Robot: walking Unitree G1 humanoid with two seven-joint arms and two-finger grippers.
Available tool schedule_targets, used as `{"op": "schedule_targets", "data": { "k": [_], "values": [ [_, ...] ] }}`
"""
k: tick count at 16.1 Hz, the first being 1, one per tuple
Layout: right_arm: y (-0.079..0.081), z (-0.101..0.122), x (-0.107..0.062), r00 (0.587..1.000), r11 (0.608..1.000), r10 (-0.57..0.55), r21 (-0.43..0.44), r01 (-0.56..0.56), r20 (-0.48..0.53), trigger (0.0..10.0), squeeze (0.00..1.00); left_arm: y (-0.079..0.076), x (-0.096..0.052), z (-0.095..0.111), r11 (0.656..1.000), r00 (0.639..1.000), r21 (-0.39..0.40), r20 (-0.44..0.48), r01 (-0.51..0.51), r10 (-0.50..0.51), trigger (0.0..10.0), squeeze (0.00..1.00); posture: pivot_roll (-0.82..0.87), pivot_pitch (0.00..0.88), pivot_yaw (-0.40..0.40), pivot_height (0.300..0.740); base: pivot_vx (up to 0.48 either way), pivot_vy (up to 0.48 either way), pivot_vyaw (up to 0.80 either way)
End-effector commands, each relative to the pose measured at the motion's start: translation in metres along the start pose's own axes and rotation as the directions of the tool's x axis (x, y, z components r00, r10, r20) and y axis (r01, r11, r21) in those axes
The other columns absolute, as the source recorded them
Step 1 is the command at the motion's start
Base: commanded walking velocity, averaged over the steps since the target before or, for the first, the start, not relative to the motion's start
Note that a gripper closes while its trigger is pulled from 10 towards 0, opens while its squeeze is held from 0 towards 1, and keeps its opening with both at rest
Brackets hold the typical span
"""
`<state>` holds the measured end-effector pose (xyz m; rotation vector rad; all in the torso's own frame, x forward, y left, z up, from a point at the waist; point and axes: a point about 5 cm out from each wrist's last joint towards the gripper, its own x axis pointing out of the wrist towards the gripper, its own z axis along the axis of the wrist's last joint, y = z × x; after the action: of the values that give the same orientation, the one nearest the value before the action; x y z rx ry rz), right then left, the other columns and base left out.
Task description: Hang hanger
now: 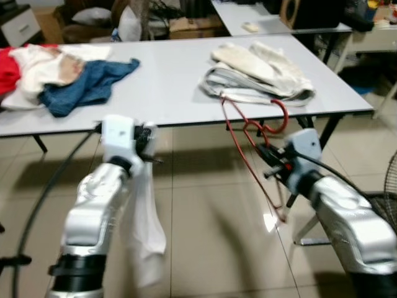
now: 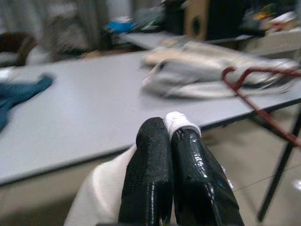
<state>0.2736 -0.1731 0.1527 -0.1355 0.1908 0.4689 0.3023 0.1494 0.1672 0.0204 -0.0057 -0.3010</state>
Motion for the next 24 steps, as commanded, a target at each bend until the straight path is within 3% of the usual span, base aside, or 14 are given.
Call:
{"op": "schedule_targets", "data": {
  "k": [1,2,4,6,8,12,16,18,21,24],
  "values": [
    [0.009,0.014,0.001,0.997,0.998,0.06,-0.004,-0.06,0.054,10.0,0.0,0.006,0.0,0.014,1.0,0.999,0.019,0.044,-0.007,0.006,10.0,0.0,-0.09,0.0,0.045,0.74,0.33,0.0,0.0],
    [0.01,0.017,-0.002,0.994,0.996,0.092,0.007,-0.093,0.061,10.0,0.0,0.007,0.001,0.017,1.0,0.999,0.021,0.051,-0.004,0.003,10.0,0.0,-0.09,0.0,0.045,0.74,0.33,0.0,0.0],
    [0.018,0.025,-0.015,0.969,0.97,0.239,-0.052,-0.236,0.06,10.0,0.0,0.009,0.005,0.026,1.0,0.998,0.018,0.07,-0.002,0.0,10.0,0.0,-0.09,0.0,0.047,0.74,0.349,0.0,0.0],
    [0.019,0.031,-0.024,0.95,0.95,0.306,-0.08,-0.302,0.053,10.0,0.0,0.011,0.011,0.032,1.0,0.996,0.011,0.09,0.009,-0.01,10.0,0.0,-0.1,0.0,0.054,0.74,0.368,0.0,0.0],
    [0.016,0.037,-0.029,0.942,0.938,0.333,-0.113,-0.327,0.041,10.0,0.0,0.011,0.018,0.04,1.0,0.993,0.006,0.112,0.026,-0.026,10.0,0.0,-0.1,0.0,0.053,0.74,0.377,0.0,0.0],
    [-0.002,0.057,-0.059,0.903,0.88,0.429,-0.217,-0.423,-0.021,10.0,0.0,0.028,0.045,0.059,0.999,0.993,0.053,0.119,-0.009,0.002,10.0,0.0,-0.11,0.0,0.057,0.74,0.379,0.0,0.0],
    [-0.008,0.072,-0.081,0.845,0.814,0.53,-0.236,-0.531,-0.072,10.0,0.0,0.035,0.062,0.083,0.995,0.987,0.095,0.163,0.0,-0.016,10.0,0.0,-0.11,0.0,0.05,0.74,0.379,0.0,0.0],
    [-0.01,0.075,-0.083,0.836,0.801,0.54,-0.247,-0.545,-0.095,10.0,0.0,0.037,0.068,0.088,0.993,0.986,0.12,0.167,0.001,-0.021,10.0,0.0,-0.11,0.0,0.044,0.74,0.382,0.0,0.0],
    [-0.006,0.075,-0.076,0.803,0.767,0.584,-0.246,-0.593,-0.113,10.0,0.0,0.019,0.074,0.116,0.984,0.959,0.139,0.247,0.11,-0.142,10.0,0.0,-0.11,0.0,0.044,0.74,0.38,0.0,0.0],
    [-0.007,0.076,-0.067,0.806,0.767,0.583,-0.261,-0.587,-0.099,10.0,0.0,0.012,0.072,0.133,0.977,0.935,0.146,0.299,0.152,-0.19,10.0,0.0,-0.11,0.0,0.047,0.74,0.381,0.0,0.0]
  ]
}}
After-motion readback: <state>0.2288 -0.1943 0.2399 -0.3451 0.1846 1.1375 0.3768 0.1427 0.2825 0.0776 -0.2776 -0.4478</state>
